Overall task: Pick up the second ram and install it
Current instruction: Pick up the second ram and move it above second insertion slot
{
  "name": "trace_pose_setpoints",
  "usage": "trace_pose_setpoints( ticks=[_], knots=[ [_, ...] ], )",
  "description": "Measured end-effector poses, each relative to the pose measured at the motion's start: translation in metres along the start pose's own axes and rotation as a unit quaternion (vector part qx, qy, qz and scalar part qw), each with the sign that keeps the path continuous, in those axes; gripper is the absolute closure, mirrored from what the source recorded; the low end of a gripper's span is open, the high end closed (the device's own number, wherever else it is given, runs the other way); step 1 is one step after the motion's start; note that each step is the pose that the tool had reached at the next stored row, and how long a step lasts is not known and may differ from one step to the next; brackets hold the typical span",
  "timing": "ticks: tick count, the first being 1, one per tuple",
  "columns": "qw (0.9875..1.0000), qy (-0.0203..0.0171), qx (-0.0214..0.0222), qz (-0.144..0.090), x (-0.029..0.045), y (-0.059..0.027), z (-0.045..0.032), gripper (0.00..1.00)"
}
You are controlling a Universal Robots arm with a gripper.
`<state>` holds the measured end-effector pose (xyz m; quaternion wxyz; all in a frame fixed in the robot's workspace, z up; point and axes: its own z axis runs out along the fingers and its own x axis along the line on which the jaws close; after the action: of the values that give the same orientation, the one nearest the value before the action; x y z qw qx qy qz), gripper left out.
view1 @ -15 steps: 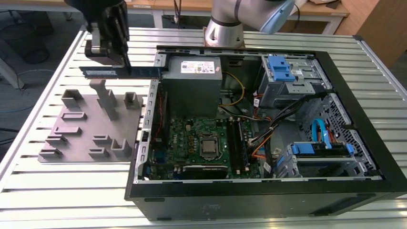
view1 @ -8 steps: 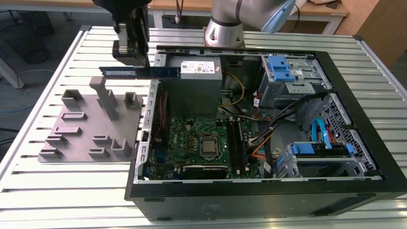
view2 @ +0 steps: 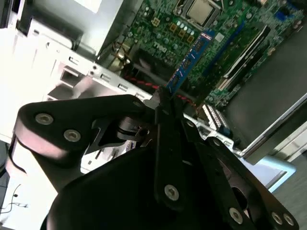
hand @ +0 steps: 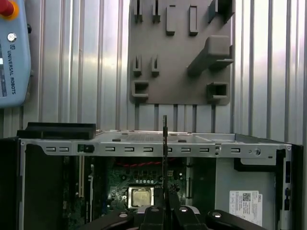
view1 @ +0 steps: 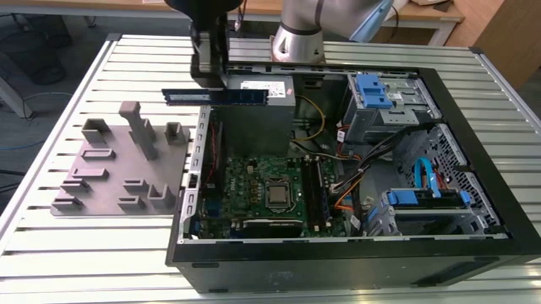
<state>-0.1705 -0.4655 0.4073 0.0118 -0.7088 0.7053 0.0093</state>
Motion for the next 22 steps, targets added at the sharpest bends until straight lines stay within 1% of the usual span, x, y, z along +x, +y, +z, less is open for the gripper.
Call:
trace_pose_setpoints(
  ticks=[5,8,11,19,22],
  knots=[
    [1.0,0.0,-0.0003,0.0,0.0001,-0.0185,0.0001,0.86],
    [1.0,0.0,-0.0003,0.0,0.0001,-0.0273,0.0002,0.86],
    [1.0,0.0,-0.0003,0.0,0.0002,-0.0318,0.0003,0.86],
    [1.0,0.0001,-0.0003,0.0,0.0001,-0.0365,0.0005,0.86],
    [1.0,0.0001,-0.0004,0.0,0.0002,-0.0446,0.0009,0.86]
  ],
)
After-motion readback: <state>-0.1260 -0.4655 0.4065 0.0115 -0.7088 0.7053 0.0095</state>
